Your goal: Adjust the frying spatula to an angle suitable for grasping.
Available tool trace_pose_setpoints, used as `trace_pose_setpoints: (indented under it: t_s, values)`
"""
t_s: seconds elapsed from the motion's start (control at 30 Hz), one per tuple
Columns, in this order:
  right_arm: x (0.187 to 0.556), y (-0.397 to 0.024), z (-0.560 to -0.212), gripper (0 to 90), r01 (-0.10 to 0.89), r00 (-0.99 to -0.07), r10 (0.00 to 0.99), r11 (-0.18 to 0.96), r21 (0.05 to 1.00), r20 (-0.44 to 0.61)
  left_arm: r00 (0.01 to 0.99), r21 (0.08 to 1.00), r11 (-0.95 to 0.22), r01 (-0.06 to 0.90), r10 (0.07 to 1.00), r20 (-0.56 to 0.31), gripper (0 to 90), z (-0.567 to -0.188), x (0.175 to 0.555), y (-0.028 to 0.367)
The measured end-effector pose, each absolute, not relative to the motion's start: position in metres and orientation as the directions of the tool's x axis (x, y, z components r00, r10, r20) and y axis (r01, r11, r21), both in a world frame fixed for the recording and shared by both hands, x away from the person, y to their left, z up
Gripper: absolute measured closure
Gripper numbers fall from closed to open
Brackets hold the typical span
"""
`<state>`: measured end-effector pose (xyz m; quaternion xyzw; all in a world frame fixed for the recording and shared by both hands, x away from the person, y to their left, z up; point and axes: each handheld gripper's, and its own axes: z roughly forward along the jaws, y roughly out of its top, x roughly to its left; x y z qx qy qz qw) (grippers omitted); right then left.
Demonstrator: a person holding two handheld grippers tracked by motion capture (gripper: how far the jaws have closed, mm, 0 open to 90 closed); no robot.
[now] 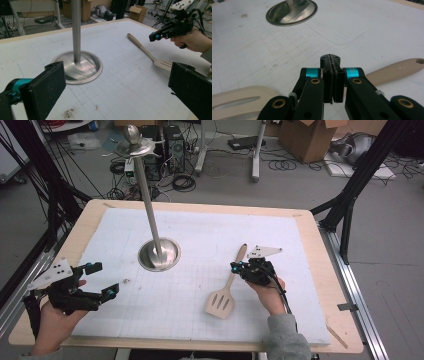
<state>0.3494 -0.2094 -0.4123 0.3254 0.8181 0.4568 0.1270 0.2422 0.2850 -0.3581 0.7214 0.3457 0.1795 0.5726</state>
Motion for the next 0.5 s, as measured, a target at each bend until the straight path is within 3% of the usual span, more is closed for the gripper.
trace_pose_setpoints:
  t_s: [0.5]
  values:
    - [0.358, -0.197, -0.428, 89.8, 0.459, -0.761, 0.641, 0.424, 0.781, 0.099, 0.693, 0.946, -0.108, 0.307, 0.706, -0.145, 1.8, -0.363, 0.243, 0.284]
